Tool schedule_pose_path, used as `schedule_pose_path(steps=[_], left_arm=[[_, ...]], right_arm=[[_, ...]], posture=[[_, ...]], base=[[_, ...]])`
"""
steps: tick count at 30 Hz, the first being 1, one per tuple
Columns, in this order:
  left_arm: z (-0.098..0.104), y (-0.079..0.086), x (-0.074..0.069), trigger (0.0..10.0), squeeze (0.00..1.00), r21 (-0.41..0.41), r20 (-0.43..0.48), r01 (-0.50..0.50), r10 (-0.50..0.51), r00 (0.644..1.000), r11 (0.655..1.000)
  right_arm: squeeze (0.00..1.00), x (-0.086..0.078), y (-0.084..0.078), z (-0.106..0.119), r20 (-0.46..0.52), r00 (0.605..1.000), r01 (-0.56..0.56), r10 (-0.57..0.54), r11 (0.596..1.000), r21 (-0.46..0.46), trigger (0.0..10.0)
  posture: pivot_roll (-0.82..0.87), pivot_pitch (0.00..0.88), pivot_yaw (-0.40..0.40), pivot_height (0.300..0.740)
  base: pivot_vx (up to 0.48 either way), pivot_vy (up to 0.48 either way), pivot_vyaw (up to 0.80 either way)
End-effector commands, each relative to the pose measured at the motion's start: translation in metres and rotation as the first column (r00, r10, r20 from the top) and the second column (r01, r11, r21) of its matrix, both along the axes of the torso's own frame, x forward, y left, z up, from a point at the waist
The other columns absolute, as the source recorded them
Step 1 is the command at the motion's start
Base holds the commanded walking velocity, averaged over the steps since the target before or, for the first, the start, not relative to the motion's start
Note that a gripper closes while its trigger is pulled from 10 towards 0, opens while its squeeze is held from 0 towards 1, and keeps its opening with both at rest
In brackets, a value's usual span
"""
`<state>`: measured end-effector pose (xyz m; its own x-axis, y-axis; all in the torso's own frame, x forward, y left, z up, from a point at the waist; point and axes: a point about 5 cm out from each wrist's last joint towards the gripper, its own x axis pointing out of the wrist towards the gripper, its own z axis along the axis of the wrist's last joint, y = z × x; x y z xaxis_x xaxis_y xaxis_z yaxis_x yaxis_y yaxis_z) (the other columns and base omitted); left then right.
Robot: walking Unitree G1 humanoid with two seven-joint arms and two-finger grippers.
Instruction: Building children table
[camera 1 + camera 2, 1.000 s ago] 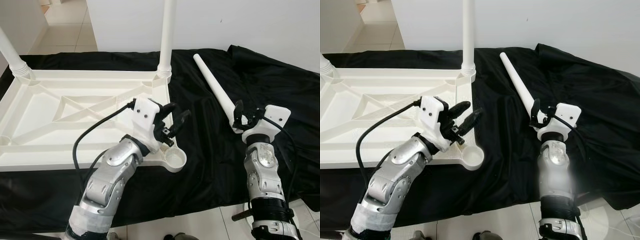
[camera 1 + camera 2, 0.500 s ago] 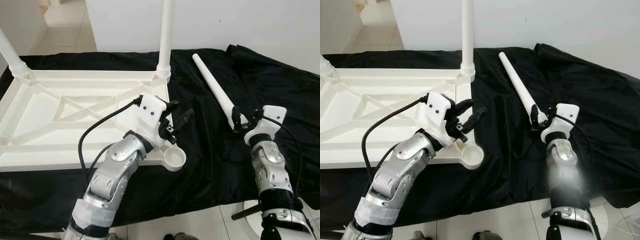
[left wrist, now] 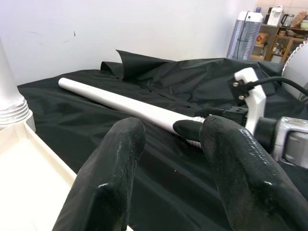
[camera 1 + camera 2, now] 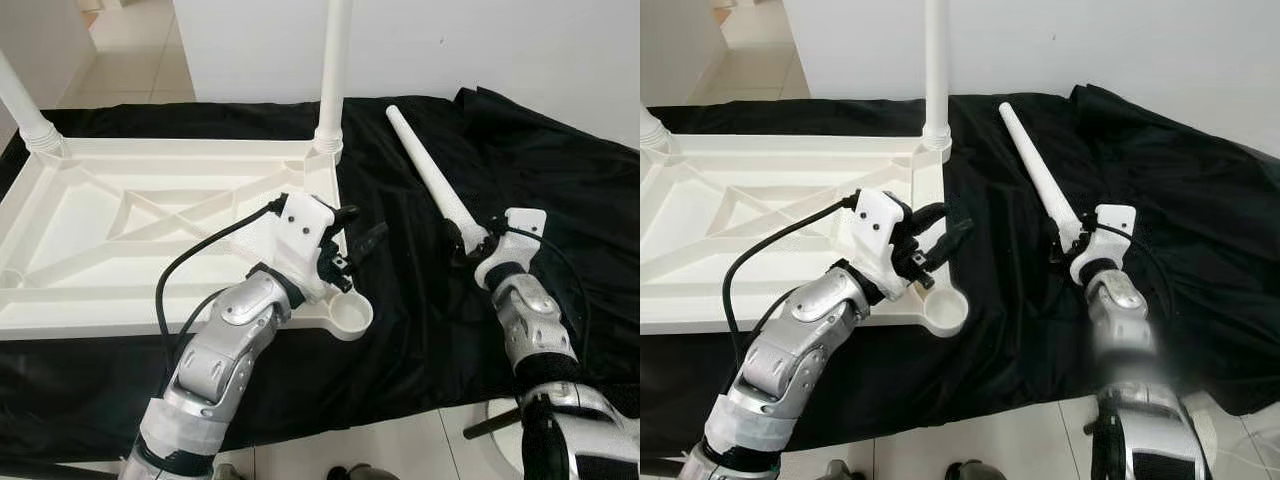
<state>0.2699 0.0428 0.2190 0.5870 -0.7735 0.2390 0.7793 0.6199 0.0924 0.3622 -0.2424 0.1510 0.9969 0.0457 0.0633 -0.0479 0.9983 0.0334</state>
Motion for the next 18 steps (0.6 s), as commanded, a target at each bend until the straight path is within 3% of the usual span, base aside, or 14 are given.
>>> schedule_pose_path(steps=[1,12,18], left_arm=[[0.001,-0.003,-0.004,10.0,0.00,0.021,0.011,0.033,-0.033,0.999,0.999],[0.002,0.001,-0.006,10.0,0.00,0.024,0.009,0.012,-0.012,1.000,1.000],[0.005,0.002,-0.006,10.0,0.00,0.019,0.023,-0.002,0.002,1.000,1.000]], right_arm=[[0.00,0.000,-0.001,-0.003,-0.018,1.000,-0.009,0.008,1.000,-0.010,10.0],[0.00,0.008,0.002,-0.002,-0.046,0.998,-0.044,0.043,0.999,-0.022,10.0],[0.00,0.012,0.015,-0.007,-0.070,0.993,-0.096,0.094,0.995,-0.014,10.0]], posture=[[-0.01,0.171,-0.021,0.740],[0.02,0.196,-0.035,0.740],[0.04,0.192,-0.043,0.740]], base=[[0.000,0.000,0.00],[0.000,0.000,0.00],[0.000,0.000,0.00]])
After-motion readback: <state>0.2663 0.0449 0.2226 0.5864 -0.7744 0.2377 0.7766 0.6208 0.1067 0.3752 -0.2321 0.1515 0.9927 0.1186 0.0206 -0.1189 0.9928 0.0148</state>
